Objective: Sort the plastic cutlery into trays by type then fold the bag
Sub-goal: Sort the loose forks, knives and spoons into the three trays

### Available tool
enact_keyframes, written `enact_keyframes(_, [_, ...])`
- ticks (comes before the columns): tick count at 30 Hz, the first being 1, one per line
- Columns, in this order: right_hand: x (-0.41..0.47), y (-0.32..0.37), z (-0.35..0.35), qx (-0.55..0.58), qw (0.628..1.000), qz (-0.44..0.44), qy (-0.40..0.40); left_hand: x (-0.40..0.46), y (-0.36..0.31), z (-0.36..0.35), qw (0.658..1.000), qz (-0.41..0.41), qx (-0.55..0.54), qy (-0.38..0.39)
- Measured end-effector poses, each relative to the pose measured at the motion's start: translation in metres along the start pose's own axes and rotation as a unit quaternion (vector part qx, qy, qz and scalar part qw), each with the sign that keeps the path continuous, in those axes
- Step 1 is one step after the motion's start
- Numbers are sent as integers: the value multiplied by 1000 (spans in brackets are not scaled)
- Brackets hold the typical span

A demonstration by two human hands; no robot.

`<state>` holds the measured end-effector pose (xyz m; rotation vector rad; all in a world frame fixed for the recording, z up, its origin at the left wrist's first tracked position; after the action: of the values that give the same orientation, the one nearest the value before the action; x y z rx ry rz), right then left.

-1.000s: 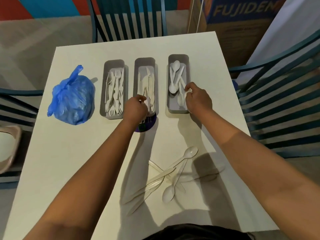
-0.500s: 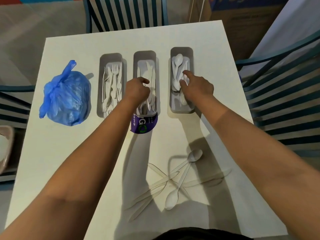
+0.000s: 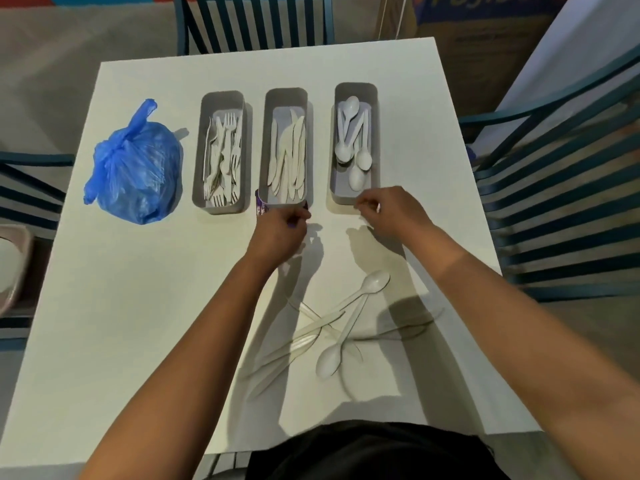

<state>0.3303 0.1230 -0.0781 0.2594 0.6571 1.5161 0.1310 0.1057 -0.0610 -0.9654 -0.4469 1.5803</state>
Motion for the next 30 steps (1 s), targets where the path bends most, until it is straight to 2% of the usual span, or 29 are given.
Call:
enact_keyframes(6, [-38, -15, -38, -25, 992, 16, 124, -40, 27, -22, 997, 24, 48, 63])
enact_keyframes(9, [-54, -17, -49, -75, 982, 57, 161, -58, 35, -36, 993, 26, 77, 90])
enact_keyframes(13, [-70, -25, -56, -97, 982, 61, 148, -81, 47, -56, 984, 25, 130, 123])
enact_keyframes(19, [-79, -30, -54, -81, 988, 51, 121, -98, 66, -57, 969, 44, 231, 79])
enact_keyframes(25, [-79, -28, -54, -62, 989, 3, 135, -99, 74, -52, 972, 37, 220, 71])
enact_keyframes(30, [-76, -28, -51, -102, 985, -2, 142, -100, 81, -52, 979, 19, 186, 75])
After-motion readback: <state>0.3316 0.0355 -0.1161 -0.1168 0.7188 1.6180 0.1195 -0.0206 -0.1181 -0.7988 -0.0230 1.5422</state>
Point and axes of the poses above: each hand's wrist, its own x-axis towards the middle knuckle, its own z-axis out of the back of the hand, y = z × x, the point moved 5 cm from there along x, towards the middle knuckle, and after that the axes turned 3 degrees about -x, right-handed, at the moved point
